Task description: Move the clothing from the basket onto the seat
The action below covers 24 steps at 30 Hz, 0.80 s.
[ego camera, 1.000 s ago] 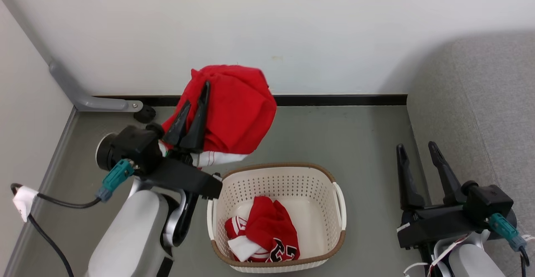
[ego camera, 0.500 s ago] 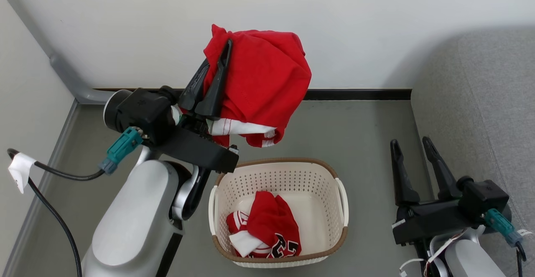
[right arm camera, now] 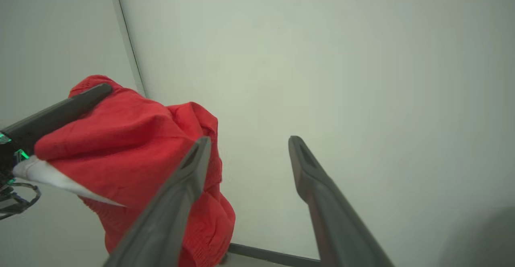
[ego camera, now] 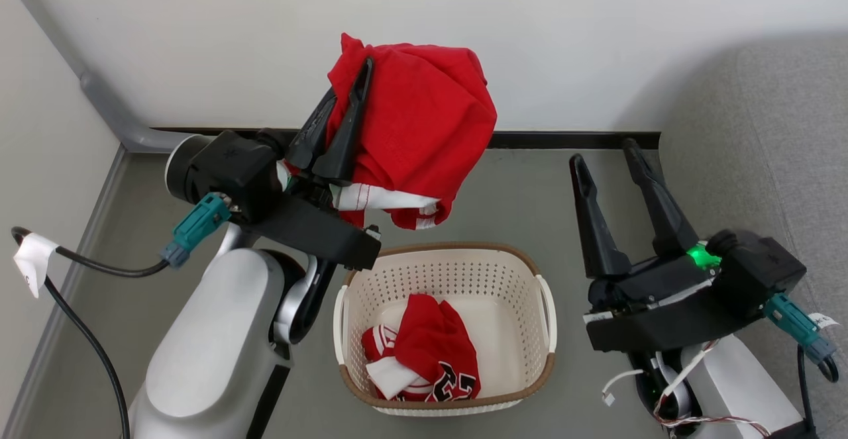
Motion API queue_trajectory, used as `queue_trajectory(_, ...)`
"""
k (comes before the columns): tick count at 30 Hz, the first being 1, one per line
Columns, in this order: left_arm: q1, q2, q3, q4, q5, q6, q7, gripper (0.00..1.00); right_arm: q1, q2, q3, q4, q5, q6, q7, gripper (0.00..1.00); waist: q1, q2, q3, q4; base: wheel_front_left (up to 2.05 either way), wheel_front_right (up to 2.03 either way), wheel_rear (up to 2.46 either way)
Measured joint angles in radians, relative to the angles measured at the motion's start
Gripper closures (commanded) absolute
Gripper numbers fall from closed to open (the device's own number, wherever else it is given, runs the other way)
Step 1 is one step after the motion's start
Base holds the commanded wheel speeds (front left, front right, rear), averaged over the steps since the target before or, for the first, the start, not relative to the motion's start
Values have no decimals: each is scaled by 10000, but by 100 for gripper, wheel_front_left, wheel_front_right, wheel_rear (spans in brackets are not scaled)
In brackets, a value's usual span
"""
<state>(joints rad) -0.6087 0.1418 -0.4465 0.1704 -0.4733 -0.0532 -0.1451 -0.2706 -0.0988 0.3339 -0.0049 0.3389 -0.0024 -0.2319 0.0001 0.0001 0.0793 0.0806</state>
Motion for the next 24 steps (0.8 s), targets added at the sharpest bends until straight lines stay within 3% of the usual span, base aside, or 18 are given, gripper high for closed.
queue_trajectory(8,-87,-35,-104,0,2,-4,73,100,-722,184,516,-451,570,575,-71,0,0,0,97,75,0,0,0)
queue_trajectory(18,-494,-274,-405,-104,44,-86,201,100,-1337,286,915,520,1384,731,201,0,0,0,318,394,0,0,0)
queue_trajectory(24,-673,-366,-523,-111,84,-100,201,100,-1601,309,1310,1271,2500,922,564,0,0,0,450,634,0,0,0)
